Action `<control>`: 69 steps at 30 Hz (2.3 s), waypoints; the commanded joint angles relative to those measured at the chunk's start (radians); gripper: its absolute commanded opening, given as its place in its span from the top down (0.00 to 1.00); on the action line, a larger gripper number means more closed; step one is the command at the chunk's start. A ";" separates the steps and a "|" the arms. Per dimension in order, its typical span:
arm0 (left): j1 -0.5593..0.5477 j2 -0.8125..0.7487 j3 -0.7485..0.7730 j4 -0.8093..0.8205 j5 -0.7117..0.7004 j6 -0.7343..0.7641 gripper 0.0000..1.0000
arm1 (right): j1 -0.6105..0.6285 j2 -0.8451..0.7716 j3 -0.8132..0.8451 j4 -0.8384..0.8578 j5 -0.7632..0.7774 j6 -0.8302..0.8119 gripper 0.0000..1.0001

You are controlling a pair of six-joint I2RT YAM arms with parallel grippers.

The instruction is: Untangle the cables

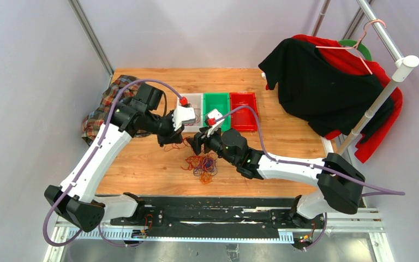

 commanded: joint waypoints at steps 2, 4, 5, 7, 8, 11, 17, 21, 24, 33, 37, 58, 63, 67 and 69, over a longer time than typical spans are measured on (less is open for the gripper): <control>-0.008 -0.014 0.057 -0.036 0.043 -0.019 0.99 | 0.013 0.038 0.024 0.088 0.050 -0.018 0.35; -0.007 -0.019 0.065 -0.036 0.036 -0.014 0.99 | 0.013 0.045 0.018 0.087 0.049 -0.010 0.35; -0.008 -0.021 0.070 -0.038 0.032 -0.013 0.99 | 0.013 0.049 0.012 0.090 0.054 -0.005 0.35; -0.008 -0.022 0.084 -0.038 0.031 -0.015 1.00 | 0.013 0.057 0.002 0.099 0.060 0.002 0.36; -0.008 -0.022 0.096 -0.041 0.037 -0.015 0.99 | 0.013 0.064 0.001 0.099 0.064 0.004 0.37; -0.009 -0.015 0.157 -0.067 0.060 -0.017 0.99 | 0.013 0.097 -0.004 0.104 0.099 0.023 0.38; -0.007 -0.013 0.307 -0.108 0.066 -0.023 1.00 | 0.012 0.176 -0.027 0.157 0.162 0.035 0.41; -0.008 -0.018 0.421 -0.109 0.040 -0.026 1.00 | 0.010 0.188 -0.073 0.179 0.200 0.040 0.46; -0.007 -0.015 0.483 -0.108 0.006 -0.023 1.00 | 0.011 0.170 -0.129 0.178 0.222 0.056 0.49; -0.008 0.028 0.656 -0.104 -0.159 0.014 1.00 | 0.000 0.041 -0.369 0.185 0.320 0.118 0.53; -0.007 0.036 0.676 -0.104 -0.159 0.018 1.00 | -0.003 -0.032 -0.426 0.175 0.338 0.126 0.52; -0.007 0.033 0.254 0.219 -0.312 -0.124 1.00 | -0.009 -0.274 -0.226 -0.012 0.312 -0.043 0.30; -0.007 0.128 0.115 0.474 -0.604 -0.170 1.00 | -0.023 -0.283 -0.252 -0.018 0.352 -0.039 0.31; -0.006 0.230 0.080 0.604 -0.693 -0.200 0.99 | -0.039 -0.300 -0.270 -0.032 0.375 -0.034 0.31; -0.006 0.287 0.088 0.641 -0.711 -0.216 0.99 | -0.046 -0.310 -0.274 -0.040 0.382 -0.033 0.31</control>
